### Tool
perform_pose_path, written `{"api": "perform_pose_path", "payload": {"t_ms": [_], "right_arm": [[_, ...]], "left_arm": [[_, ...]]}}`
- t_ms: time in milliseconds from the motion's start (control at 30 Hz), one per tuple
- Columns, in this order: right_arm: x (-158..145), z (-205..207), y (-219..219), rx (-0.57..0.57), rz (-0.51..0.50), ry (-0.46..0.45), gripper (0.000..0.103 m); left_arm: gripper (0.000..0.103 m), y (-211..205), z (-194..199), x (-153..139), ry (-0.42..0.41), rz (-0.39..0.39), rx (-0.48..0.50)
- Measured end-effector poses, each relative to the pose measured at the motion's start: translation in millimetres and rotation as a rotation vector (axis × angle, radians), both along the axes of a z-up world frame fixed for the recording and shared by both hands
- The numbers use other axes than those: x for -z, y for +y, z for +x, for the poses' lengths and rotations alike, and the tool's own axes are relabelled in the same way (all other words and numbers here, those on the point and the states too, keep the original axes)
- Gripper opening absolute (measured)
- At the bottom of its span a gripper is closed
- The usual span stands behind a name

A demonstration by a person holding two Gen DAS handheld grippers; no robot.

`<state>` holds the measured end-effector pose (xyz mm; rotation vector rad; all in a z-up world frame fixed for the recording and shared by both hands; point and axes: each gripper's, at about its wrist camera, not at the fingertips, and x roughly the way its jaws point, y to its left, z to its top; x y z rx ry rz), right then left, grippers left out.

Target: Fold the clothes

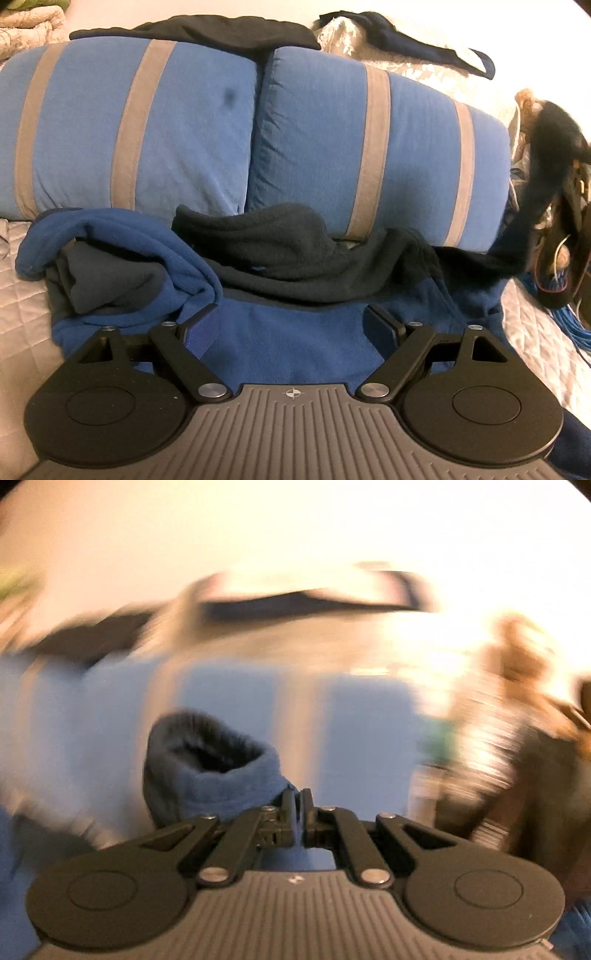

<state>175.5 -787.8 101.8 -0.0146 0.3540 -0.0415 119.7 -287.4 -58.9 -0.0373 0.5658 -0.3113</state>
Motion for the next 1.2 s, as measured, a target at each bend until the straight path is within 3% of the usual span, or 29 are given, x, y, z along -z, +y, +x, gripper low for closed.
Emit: {"api": "perform_pose_path", "payload": {"t_ms": [100,167,333,467,633,767,1067,1100,1200], "right_arm": [[6.2,-36.3,-91.2,0.241,0.112,-0.024,0.001],[30.7,-65.0,-140.6,0.388,0.161,0.002,0.001],[107.1,-131.0,-213.2,0.616,0.302,0.118,0.001],[130.1,-160.9,-206.7,0.598,0.32,0.133,0.001],[117.3,-176.0,-182.8,0.577,0.217,0.121,0.001],[118.1,-191.0,-175.1,0.625,0.222,0.137,0.001],[161.8,-189.4,-179.1,0.743,0.257,0.311,0.002],[166.2,-189.1,-179.0,0.741,0.264,0.33,0.006],[172.8,-191.3,-173.8,0.741,0.227,0.354,0.035]], "left_arm": [[0.084,-1.3,-1.3,-0.2,0.0,0.004,0.006],[0.084,-2.6,-1.4,-0.7,-0.002,0.002,0.012],[0.084,-4.9,-1.5,-0.7,-0.002,0.007,0.02],[0.084,-4.9,-2.2,-0.7,-0.002,0.013,0.014],[0.084,-2.2,-1.0,-1.0,0.005,0.008,0.001],[0.084,-0.6,-0.5,-1.5,0.009,0.0,0.0],[0.084,1.9,0.9,-2.3,0.023,-0.007,0.003],[0.084,2.1,1.2,-2.1,0.026,-0.009,0.002],[0.084,2.7,1.6,-1.9,0.036,-0.019,0.002]]}}
